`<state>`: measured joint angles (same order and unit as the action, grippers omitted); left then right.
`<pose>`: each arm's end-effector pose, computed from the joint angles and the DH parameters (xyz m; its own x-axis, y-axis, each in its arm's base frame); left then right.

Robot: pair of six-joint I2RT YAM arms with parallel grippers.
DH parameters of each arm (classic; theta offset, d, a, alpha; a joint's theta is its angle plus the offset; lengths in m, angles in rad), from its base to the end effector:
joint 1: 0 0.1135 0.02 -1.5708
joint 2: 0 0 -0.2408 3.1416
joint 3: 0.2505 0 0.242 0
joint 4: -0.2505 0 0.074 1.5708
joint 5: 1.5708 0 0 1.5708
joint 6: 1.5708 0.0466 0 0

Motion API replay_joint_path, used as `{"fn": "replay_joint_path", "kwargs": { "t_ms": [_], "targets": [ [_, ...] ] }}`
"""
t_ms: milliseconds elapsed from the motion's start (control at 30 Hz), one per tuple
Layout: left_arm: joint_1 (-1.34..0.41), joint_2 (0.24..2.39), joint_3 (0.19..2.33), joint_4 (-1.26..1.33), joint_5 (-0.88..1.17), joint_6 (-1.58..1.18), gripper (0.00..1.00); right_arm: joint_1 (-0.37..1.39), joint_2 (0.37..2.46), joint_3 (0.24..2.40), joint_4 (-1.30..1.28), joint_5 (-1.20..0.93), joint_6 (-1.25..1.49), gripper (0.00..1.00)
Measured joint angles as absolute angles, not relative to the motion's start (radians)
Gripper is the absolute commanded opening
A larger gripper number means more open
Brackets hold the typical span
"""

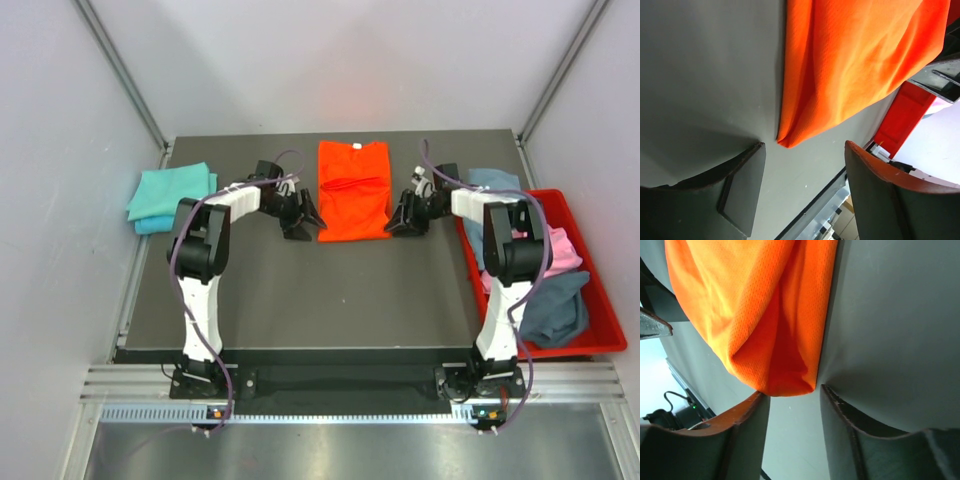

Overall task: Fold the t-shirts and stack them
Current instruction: Fold the tshirt

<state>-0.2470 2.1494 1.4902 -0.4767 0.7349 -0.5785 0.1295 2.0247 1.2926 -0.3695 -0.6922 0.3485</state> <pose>0.3991 -0.1329 0.1205 -0.9853 -0.1699 -0.0203 -0.0996 0.6657 -0.7395 0.3826 0.0798 0.1198 -0.9630 0.1397 -0.2306 -0.0604 0.7218 0.6894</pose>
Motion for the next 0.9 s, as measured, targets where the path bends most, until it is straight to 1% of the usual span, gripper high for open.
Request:
{"fn": "replay_joint_path", "kwargs": {
  "t_ms": [100,133,233,267,333,400,533,567,600,633,667,700,900],
  "targets": [
    [-0.252,2.165,1.505,-0.467,0.747,-0.586,0.64,0.131,2.035,1.293,-0.356,-0.702,0.360,0.42],
    [-0.255,2.169,1.505,-0.463,0.749,-0.588,0.59,0.133,2.037,1.293,-0.353,-0.706,0.362,0.41],
    [-0.260,2.176,1.505,-0.462,0.748,-0.592,0.52,0.136,2.042,1.293,-0.342,-0.708,0.368,0.37],
    [-0.262,2.178,1.505,-0.462,0.749,-0.593,0.46,0.137,2.045,1.293,-0.339,-0.710,0.370,0.35],
    [-0.263,2.179,1.499,-0.462,0.744,-0.593,0.42,0.138,2.051,1.295,-0.336,-0.713,0.374,0.33],
    [-0.263,2.179,1.488,-0.461,0.744,-0.595,0.35,0.139,2.057,1.299,-0.331,-0.715,0.379,0.27],
    [-0.262,2.179,1.462,-0.457,0.756,-0.602,0.25,0.147,2.064,1.299,-0.327,-0.710,0.384,0.18],
    [-0.262,2.179,1.460,-0.456,0.754,-0.601,0.22,0.149,2.065,1.299,-0.326,-0.710,0.385,0.13],
    [-0.263,2.179,1.458,-0.455,0.753,-0.601,0.14,0.150,2.065,1.299,-0.325,-0.708,0.385,0.10],
    [-0.263,2.179,1.457,-0.456,0.751,-0.601,0.09,0.150,2.066,1.298,-0.325,-0.705,0.385,0.08],
    [-0.263,2.179,1.455,-0.456,0.751,-0.601,0.03,0.150,2.066,1.297,-0.326,-0.704,0.385,0.03],
    [-0.263,2.179,1.454,-0.455,0.750,-0.601,0.00,0.150,2.066,1.297,-0.326,-0.704,0.382,0.00],
    [-0.263,2.175,1.452,-0.457,0.751,-0.593,0.00,0.150,2.056,1.296,-0.340,-0.705,0.367,0.00]
  ]
}}
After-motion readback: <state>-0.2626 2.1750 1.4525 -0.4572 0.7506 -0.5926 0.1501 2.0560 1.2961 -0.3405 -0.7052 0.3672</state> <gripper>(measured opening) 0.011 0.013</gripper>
